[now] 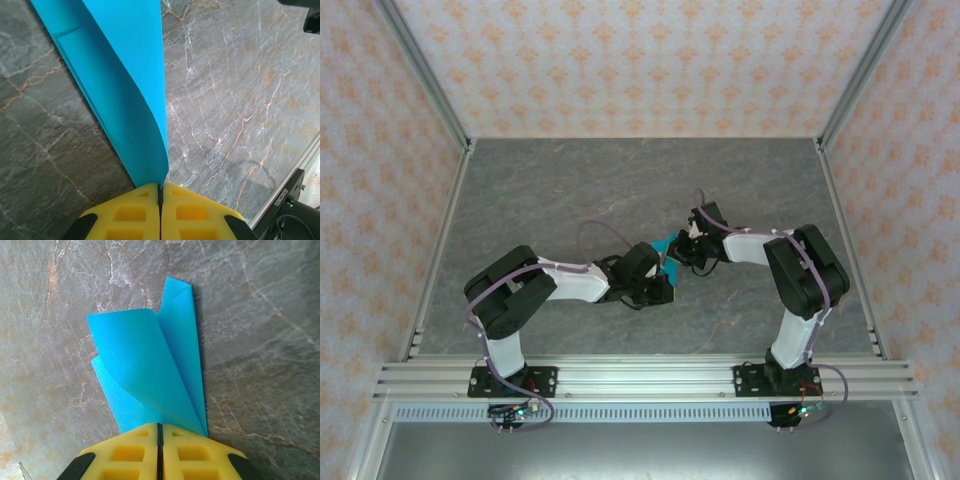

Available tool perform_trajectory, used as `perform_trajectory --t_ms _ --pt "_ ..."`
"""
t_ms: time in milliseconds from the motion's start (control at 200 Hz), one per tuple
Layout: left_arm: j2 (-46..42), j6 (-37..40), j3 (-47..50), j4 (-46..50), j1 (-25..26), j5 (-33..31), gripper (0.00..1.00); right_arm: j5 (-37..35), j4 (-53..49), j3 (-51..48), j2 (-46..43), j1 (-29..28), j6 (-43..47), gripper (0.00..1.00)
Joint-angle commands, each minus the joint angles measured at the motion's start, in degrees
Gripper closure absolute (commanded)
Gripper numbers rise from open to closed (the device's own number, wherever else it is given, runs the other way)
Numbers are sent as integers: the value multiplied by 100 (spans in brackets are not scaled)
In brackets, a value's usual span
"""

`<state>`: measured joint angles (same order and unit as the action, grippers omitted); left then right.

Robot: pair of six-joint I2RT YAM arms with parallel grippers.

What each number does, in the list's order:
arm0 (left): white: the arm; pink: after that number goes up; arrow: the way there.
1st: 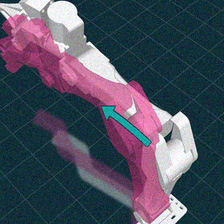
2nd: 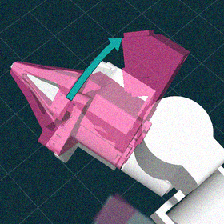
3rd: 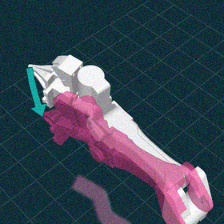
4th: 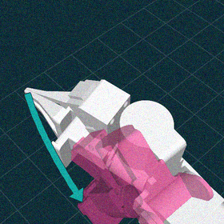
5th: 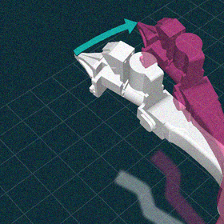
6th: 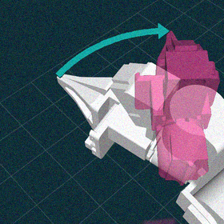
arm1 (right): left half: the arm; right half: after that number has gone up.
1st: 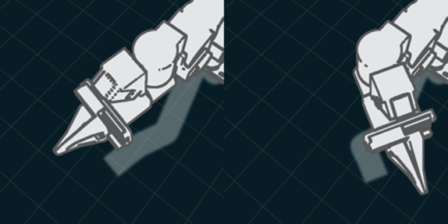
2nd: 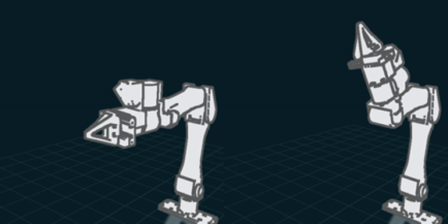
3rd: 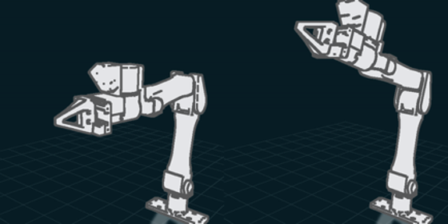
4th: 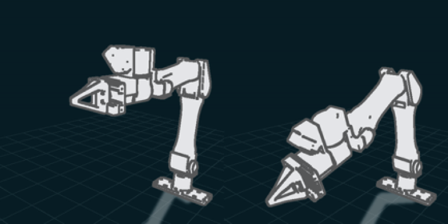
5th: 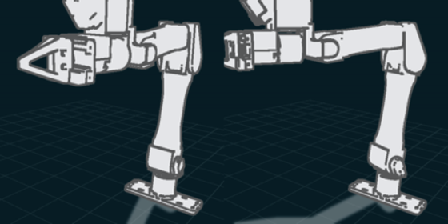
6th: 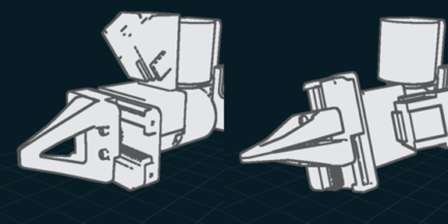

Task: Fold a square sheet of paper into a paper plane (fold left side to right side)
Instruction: Fold the wing for the fifth time at the center of the table.

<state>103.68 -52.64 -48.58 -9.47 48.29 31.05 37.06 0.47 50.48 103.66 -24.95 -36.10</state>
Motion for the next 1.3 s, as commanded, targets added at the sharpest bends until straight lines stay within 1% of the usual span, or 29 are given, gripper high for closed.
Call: perform_trajectory --t_ms 0,145,390,485,681,806,876,961,1141,1296 --pt "40 -101 157 -210 67 130 96 -497 -652 -142 392 -2 91 91" --pt "-2 -167 292 -318 66 145 98 -502 -680 -135 406 -2 94 91" --pt "-57 -265 498 -516 68 203 96 -507 -670 -135 396 -7 93 91" --pt "-225 -225 568 -438 74 157 92 -488 -661 -126 400 -6 94 91" --pt "-670 -71 615 -141 71 110 79 -480 -648 -126 390 -1 91 91" --pt "-1023 72 519 77 57 105 75 -480 -653 -133 379 -4 89 91" --pt "-1136 171 361 285 40 73 75 -472 -649 -135 373 -4 90 91" --pt "-1115 276 134 418 23 102 78 -476 -651 -135 362 -10 94 91" --pt "-703 501 -342 534 -60 101 80 -463 -631 -152 362 -10 83 91" --pt "-358 472 -414 332 -166 95 80 -456 -634 -144 366 -6 81 91"
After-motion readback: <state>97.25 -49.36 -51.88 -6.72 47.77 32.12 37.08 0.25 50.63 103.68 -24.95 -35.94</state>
